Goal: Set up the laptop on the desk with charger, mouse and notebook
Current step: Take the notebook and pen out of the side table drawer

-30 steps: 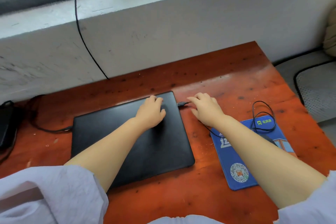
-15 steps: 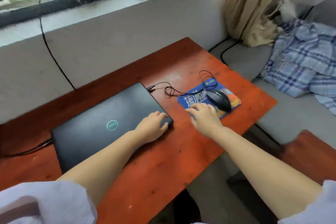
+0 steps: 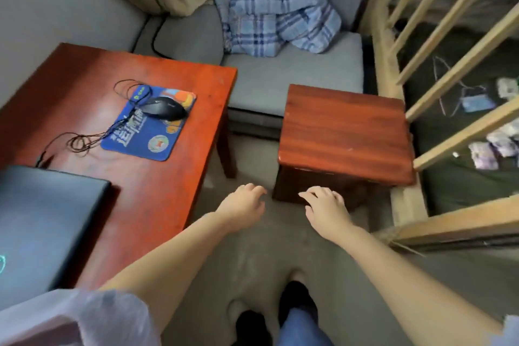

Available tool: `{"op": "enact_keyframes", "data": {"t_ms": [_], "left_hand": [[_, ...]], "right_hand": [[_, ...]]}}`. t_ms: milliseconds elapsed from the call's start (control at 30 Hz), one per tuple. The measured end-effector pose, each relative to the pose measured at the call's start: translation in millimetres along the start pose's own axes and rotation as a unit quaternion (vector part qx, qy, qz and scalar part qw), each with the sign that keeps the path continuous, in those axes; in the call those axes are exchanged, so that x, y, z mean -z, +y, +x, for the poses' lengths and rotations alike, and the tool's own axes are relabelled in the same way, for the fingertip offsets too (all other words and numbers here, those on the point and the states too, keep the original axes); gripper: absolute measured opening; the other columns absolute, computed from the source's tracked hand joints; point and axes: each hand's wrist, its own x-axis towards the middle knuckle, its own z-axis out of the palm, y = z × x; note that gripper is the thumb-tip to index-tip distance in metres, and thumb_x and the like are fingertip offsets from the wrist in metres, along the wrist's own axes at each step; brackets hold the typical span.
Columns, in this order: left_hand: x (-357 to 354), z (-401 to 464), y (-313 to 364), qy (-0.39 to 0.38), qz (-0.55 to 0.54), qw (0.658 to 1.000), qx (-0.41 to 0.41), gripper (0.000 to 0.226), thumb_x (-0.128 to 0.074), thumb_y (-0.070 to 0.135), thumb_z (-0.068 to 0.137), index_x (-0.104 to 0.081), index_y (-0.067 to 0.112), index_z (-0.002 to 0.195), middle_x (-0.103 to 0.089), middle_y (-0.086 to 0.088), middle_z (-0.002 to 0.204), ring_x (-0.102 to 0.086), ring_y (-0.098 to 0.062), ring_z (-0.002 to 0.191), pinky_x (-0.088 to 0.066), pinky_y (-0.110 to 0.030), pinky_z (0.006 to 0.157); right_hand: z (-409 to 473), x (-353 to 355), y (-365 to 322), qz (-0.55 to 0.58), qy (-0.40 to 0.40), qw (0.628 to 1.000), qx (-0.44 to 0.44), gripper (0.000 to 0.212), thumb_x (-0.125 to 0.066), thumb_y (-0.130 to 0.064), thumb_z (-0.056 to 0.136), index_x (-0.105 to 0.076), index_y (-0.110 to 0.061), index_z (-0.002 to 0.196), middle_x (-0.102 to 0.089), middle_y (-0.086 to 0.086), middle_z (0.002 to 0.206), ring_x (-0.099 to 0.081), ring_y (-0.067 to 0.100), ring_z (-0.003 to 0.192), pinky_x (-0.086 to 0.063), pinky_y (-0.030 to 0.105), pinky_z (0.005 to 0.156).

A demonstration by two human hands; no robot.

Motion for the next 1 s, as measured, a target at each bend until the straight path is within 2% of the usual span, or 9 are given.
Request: {"op": "enact_keyframes", "data": {"t_ms": [267,433,533,600,667,733,800,900,1000], "left_hand": [[-63,98,64,-0.065,0.003,0.997,0.039,0.043,-0.036,0.022,0.093,-0.041,0.011,0.135,-0.048,-0.011,0.135,-0.044,-0.028,0.126,-0.043,-0.039,0.098],[-108,159,79,-0.049,-0.045,0.991,0.118,0.026,-0.040,0.018,0.089,-0.044,0.004,0.111,-0.052,-0.017,0.121,-0.050,-0.034,0.115,-0.044,-0.042,0.089],[-129,203,74,0.035,-0.181,0.957,0.225,0.039,-0.046,0.019,0.091,-0.040,0.001,0.124,-0.050,-0.023,0.129,-0.049,-0.039,0.119,-0.042,-0.042,0.095],[-140,228,66,0.094,-0.264,0.919,0.276,0.046,-0.050,0.016,0.090,-0.036,-0.001,0.130,-0.047,-0.025,0.133,-0.047,-0.040,0.122,-0.040,-0.042,0.099],[-149,244,57,0.148,-0.320,0.893,0.280,0.044,-0.052,0.010,0.086,-0.039,-0.001,0.127,-0.050,-0.024,0.130,-0.050,-0.039,0.119,-0.041,-0.041,0.099],[-158,252,46,0.174,-0.360,0.877,0.267,0.045,-0.051,0.006,0.085,-0.039,0.004,0.128,-0.052,-0.019,0.129,-0.052,-0.034,0.117,-0.042,-0.038,0.097],[-167,259,34,0.173,-0.388,0.870,0.250,0.052,-0.049,0.004,0.086,-0.033,0.009,0.135,-0.050,-0.015,0.135,-0.050,-0.032,0.121,-0.040,-0.035,0.098],[-174,267,19,0.180,-0.393,0.873,0.226,0.058,-0.047,0.000,0.086,-0.028,0.009,0.140,-0.048,-0.013,0.139,-0.047,-0.029,0.125,-0.037,-0.030,0.094],[-176,270,10,0.187,-0.375,0.883,0.209,0.059,-0.052,0.003,0.086,-0.030,0.011,0.139,-0.051,-0.011,0.138,-0.050,-0.028,0.123,-0.040,-0.033,0.096]], "right_hand": [[-1,-26,136,0.147,-0.031,0.982,-0.115,0.041,-0.043,-0.015,0.093,-0.048,-0.017,0.133,-0.047,0.004,0.136,-0.043,0.024,0.121,-0.035,0.032,0.100],[24,-42,206,0.193,-0.034,0.957,-0.214,0.048,-0.042,-0.017,0.094,-0.034,-0.011,0.142,-0.037,0.009,0.146,-0.039,0.026,0.131,-0.034,0.035,0.104],[49,-56,237,0.284,-0.005,0.898,-0.335,0.058,-0.044,-0.017,0.094,-0.020,-0.008,0.146,-0.032,0.015,0.150,-0.038,0.030,0.133,-0.034,0.040,0.108],[62,-69,252,0.329,0.028,0.854,-0.402,0.066,-0.044,-0.017,0.093,-0.008,-0.008,0.148,-0.033,0.016,0.149,-0.047,0.030,0.123,-0.040,0.041,0.098],[75,-83,263,0.344,0.069,0.832,-0.430,0.070,-0.046,-0.016,0.092,-0.004,-0.010,0.148,-0.030,0.014,0.150,-0.049,0.031,0.119,-0.041,0.041,0.095],[83,-93,271,0.370,0.118,0.808,-0.444,0.066,-0.048,-0.015,0.090,-0.013,-0.012,0.146,-0.030,0.012,0.151,-0.043,0.032,0.127,-0.036,0.037,0.101],[91,-103,278,0.412,0.145,0.775,-0.457,0.058,-0.049,-0.014,0.090,-0.023,-0.015,0.142,-0.038,0.009,0.146,-0.045,0.030,0.125,-0.036,0.033,0.094],[100,-116,291,0.474,0.164,0.729,-0.466,0.058,-0.048,-0.016,0.091,-0.020,-0.018,0.142,-0.041,0.010,0.142,-0.047,0.031,0.120,-0.032,0.033,0.086],[109,-124,299,0.465,0.188,0.725,-0.472,0.062,-0.048,-0.017,0.089,-0.017,-0.017,0.142,-0.046,0.012,0.136,-0.049,0.029,0.111,-0.034,0.035,0.085]]}}
